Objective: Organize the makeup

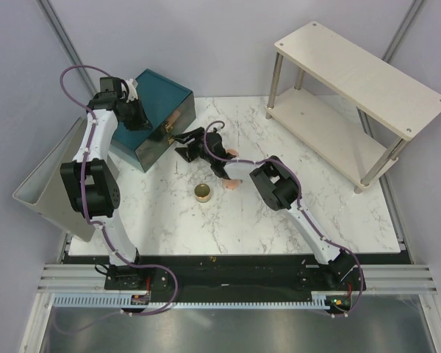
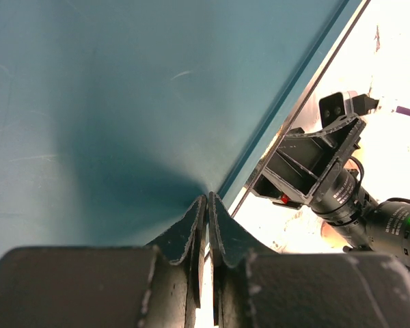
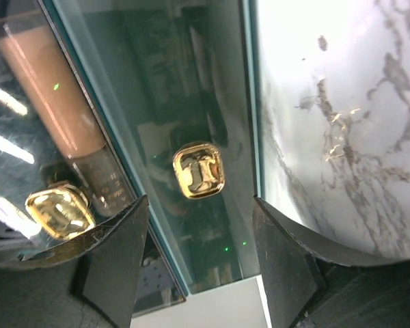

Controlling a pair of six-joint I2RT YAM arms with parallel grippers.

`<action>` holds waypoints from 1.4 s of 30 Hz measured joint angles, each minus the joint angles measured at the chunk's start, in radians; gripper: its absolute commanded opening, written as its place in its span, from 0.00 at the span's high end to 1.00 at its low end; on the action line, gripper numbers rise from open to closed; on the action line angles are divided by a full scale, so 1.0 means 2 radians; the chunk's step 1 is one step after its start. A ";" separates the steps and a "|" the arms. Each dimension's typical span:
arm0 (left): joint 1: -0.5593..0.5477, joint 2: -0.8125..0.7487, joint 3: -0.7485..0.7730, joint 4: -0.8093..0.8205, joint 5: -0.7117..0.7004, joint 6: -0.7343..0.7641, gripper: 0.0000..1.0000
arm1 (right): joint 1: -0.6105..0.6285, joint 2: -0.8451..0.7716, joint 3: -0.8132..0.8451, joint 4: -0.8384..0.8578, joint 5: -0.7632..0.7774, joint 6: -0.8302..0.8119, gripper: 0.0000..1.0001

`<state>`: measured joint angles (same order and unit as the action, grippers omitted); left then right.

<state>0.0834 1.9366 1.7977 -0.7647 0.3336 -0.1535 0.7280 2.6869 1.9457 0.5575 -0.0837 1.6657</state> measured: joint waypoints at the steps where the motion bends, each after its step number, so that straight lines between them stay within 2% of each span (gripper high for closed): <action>1: 0.000 0.000 0.000 0.000 0.000 0.000 0.87 | 0.001 0.000 0.003 -0.008 0.005 0.002 0.33; 12: 0.000 -0.004 -0.005 0.006 0.000 0.003 0.87 | 0.007 0.011 0.038 -0.068 0.032 0.017 0.47; 16: 0.000 -0.005 -0.006 0.006 0.000 0.005 0.87 | 0.007 0.015 0.044 -0.070 0.033 0.025 0.46; 22: 0.000 -0.006 -0.009 0.009 0.000 0.007 0.87 | 0.009 0.026 0.069 -0.076 0.043 0.026 0.37; 25: 0.000 -0.007 -0.011 0.010 0.000 0.007 0.87 | 0.010 0.038 0.092 -0.078 0.046 0.027 0.36; 28: 0.000 -0.008 -0.012 0.012 0.000 0.007 0.87 | 0.009 0.044 0.105 -0.084 0.044 0.027 0.39; 31: 0.000 -0.008 -0.012 0.013 -0.001 0.008 0.87 | 0.009 0.046 0.112 -0.100 0.044 0.023 0.48; 34: 0.000 -0.008 -0.012 0.013 -0.001 0.008 0.87 | 0.009 0.046 0.115 -0.112 0.045 0.019 0.63; 36: 0.000 -0.008 -0.012 0.014 -0.001 0.009 0.87 | 0.009 0.046 0.120 -0.113 0.045 0.015 0.67; 37: 0.000 -0.008 -0.013 0.014 0.000 0.009 0.86 | 0.009 0.046 0.120 -0.116 0.045 0.012 0.75; 40: 0.000 -0.009 -0.014 0.015 -0.001 0.009 0.87 | 0.009 0.045 0.120 -0.116 0.045 0.009 0.87; 42: 0.000 -0.010 -0.015 0.016 -0.001 0.009 0.86 | 0.009 0.045 0.120 -0.117 0.045 0.007 0.92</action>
<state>0.0837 1.9175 1.7672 -0.7319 0.3325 -0.1352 0.7452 2.7770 2.1857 0.3244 0.0063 1.6791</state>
